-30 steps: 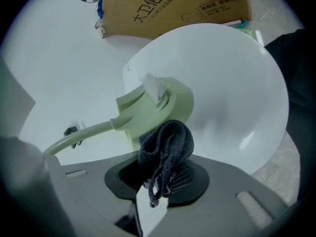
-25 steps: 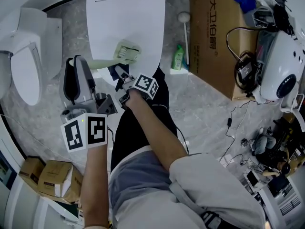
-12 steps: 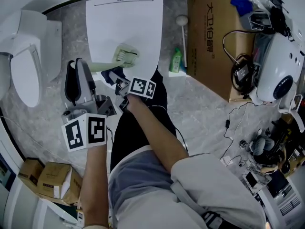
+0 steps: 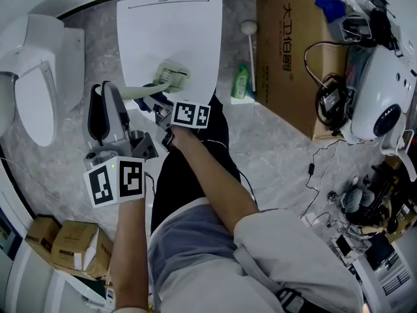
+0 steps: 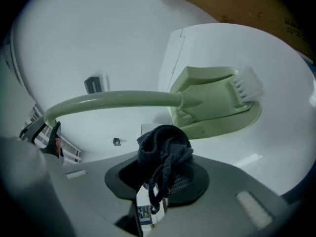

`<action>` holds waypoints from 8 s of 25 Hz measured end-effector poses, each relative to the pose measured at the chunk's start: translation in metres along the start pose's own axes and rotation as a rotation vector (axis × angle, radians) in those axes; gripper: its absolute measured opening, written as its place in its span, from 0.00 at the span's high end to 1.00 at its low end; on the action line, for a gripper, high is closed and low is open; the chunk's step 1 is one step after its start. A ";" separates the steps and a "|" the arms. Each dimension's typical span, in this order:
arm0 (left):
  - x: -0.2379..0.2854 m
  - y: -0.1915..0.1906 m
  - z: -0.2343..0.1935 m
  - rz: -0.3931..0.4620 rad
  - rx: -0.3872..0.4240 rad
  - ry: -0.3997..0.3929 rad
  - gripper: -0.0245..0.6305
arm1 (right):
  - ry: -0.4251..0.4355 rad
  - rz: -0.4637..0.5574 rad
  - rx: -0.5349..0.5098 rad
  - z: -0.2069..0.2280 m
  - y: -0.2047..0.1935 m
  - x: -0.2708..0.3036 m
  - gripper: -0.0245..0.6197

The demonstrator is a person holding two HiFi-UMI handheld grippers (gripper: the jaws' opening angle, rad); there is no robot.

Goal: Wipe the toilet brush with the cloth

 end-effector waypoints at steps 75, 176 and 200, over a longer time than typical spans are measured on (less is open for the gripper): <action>0.022 0.005 0.009 -0.001 -0.004 0.101 0.96 | -0.457 -0.286 -0.141 0.079 0.066 -0.072 0.81; 0.022 0.009 -0.004 0.039 -0.064 0.076 0.96 | -0.465 -0.398 -0.388 -0.125 0.070 -0.084 0.81; 0.017 0.011 -0.021 0.025 -0.109 0.054 0.96 | -0.365 -0.395 -0.500 -0.195 0.037 -0.080 0.81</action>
Point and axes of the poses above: the fingertips, and each gripper's own axes: x forward along the fingers, z to its right, y out of its top, the point moved 1 cm from there along -x, backward along the fingers, and after that the axes turned 12 degrees about x, right-handed, at the moved point
